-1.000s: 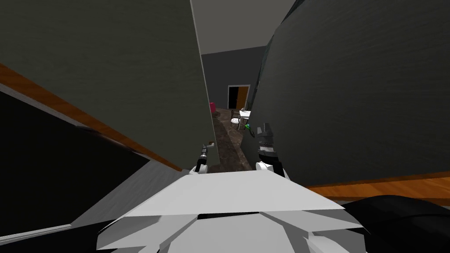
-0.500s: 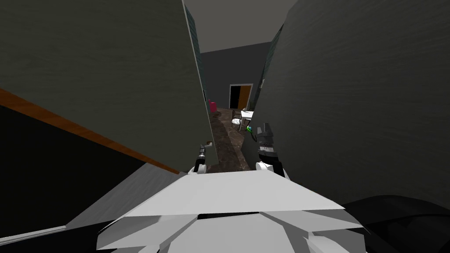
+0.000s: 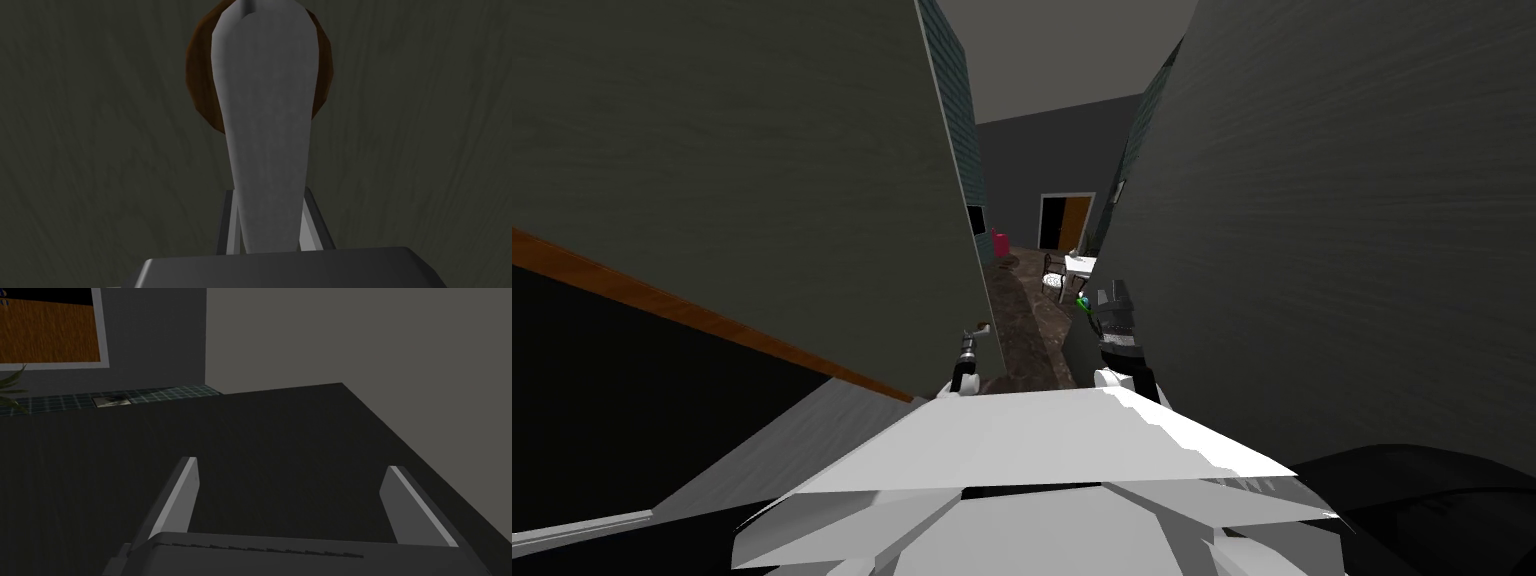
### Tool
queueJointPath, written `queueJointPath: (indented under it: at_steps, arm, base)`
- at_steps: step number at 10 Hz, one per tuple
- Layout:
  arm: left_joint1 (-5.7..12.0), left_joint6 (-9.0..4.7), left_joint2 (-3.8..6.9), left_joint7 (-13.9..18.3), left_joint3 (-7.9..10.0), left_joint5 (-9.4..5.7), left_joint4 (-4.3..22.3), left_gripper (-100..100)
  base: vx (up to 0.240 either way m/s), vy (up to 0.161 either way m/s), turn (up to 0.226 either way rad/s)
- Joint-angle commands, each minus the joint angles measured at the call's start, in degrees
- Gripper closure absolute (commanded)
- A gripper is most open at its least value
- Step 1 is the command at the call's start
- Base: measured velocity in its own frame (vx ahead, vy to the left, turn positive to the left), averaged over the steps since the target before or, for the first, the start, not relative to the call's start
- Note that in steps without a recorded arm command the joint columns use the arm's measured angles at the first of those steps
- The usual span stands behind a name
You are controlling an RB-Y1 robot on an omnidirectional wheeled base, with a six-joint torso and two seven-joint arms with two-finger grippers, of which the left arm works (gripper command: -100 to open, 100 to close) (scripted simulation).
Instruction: Push the door open
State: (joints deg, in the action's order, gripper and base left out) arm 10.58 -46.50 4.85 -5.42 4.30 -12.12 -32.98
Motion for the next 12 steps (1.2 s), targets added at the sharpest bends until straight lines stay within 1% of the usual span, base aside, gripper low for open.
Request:
queueJointPath:
  at_steps: [1, 3, 4, 5, 9, 12]
  arm:
    - [0.09, 0.11, -0.56, -0.26, 0.66, -0.34, -0.50, 100]
    - [0.10, 0.10, -0.93, -0.47, 1.42, -0.73, -0.44, 100]
    - [-0.35, 0.23, -0.30, -0.42, 1.54, -0.76, -0.54, 100]
    - [-0.36, 0.09, 0.12, -0.86, 2.51, -1.37, -0.55, 100]
    - [-0.35, -0.11, 0.51, -1.79, 4.16, -2.48, -0.47, 100]
    - [-0.35, -0.32, 0.76, -2.72, 5.83, -3.59, -0.38, 100]
  base:
    - [0.173, -0.076, 0.061]
    - [0.147, -0.064, 0.050]
    - [0.064, -0.019, 0.044]
    - [0.113, -0.009, 0.042]
    - [0.173, -0.017, 0.030]
    - [0.201, -0.018, 0.038]
